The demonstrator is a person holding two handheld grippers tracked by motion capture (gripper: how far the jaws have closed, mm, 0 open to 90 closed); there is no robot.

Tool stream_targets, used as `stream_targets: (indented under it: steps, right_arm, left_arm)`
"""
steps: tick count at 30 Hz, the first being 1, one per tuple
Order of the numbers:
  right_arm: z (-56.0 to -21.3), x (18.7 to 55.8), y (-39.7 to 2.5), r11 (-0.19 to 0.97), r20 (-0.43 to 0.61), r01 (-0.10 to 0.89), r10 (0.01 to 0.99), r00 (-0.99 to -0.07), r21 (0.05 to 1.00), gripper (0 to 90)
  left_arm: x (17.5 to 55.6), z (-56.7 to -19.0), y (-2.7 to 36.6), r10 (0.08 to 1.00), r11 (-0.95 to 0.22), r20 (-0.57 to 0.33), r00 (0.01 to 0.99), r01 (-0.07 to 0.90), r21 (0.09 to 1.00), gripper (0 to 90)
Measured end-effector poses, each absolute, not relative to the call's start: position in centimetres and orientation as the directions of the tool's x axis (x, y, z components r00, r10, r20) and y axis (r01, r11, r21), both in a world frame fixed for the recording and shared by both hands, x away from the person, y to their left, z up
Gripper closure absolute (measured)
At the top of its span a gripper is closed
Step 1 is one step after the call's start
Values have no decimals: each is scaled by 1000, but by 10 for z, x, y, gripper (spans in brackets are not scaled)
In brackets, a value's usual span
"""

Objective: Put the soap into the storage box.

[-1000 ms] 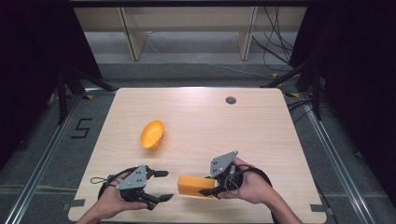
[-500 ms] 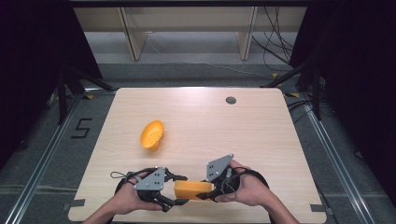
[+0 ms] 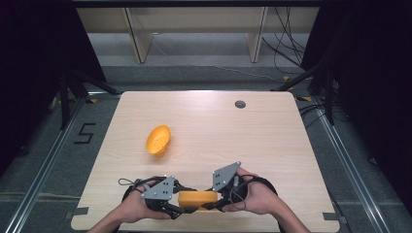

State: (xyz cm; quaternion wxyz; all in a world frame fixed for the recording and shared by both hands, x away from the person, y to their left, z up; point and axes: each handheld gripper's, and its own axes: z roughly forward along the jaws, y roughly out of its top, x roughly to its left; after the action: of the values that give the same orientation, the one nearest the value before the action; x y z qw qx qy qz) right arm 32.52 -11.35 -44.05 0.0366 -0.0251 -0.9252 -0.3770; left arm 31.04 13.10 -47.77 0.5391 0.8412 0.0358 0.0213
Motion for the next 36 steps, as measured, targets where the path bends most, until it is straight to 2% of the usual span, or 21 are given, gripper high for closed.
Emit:
stream_targets:
  steps: [4, 9, 10, 14, 16, 18, 19, 23, 25, 30, 36]
  right_arm:
    - [-442, 326, -112, 710, 67, 41, -9, -998, 703, 615]
    - [-441, 322, -112, 708, 80, 57, 1, -997, 704, 611]
    - [-440, 325, -111, 699, 36, 1, -36, -999, 715, 607]
    - [-439, 322, -112, 700, 67, 36, -16, -998, 713, 596]
    - [-439, 320, -112, 701, 83, 61, 2, -997, 711, 570]
    - [-438, 321, -113, 697, 64, 52, 8, -998, 715, 489]
    - [-437, 325, -118, 680, 53, 57, 27, -998, 731, 437]
    - [-433, 328, -132, 637, 68, 120, 105, -992, 762, 362]
    - [-432, 330, -141, 623, 57, 132, 140, -989, 771, 344]
    - [-436, 334, -167, 560, 51, 202, 274, -960, 804, 316]
    - [-445, 333, -194, 502, 62, 307, 446, -893, 809, 328]
  left_arm:
    - [311, -477, 132, 88, -426, -26, 996, 61, 902, 554]
    - [309, -474, 133, 94, -421, -59, 994, 93, 902, 588]
    - [308, -474, 133, 85, -411, -68, 994, 97, 906, 598]
    - [305, -471, 134, 96, -411, -78, 992, 111, 905, 604]
    - [304, -471, 133, 107, -390, -95, 990, 130, 912, 605]
    - [305, -469, 135, 118, -381, -108, 987, 146, 913, 605]
    - [305, -468, 138, 142, -377, -109, 984, 155, 913, 605]
    - [307, -468, 143, 191, -392, -78, 979, 149, 908, 605]
    - [307, -470, 145, 219, -378, -103, 970, 181, 908, 606]
    - [309, -473, 155, 332, -366, -96, 938, 222, 904, 605]
    - [314, -469, 164, 408, -321, -98, 908, 243, 915, 606]
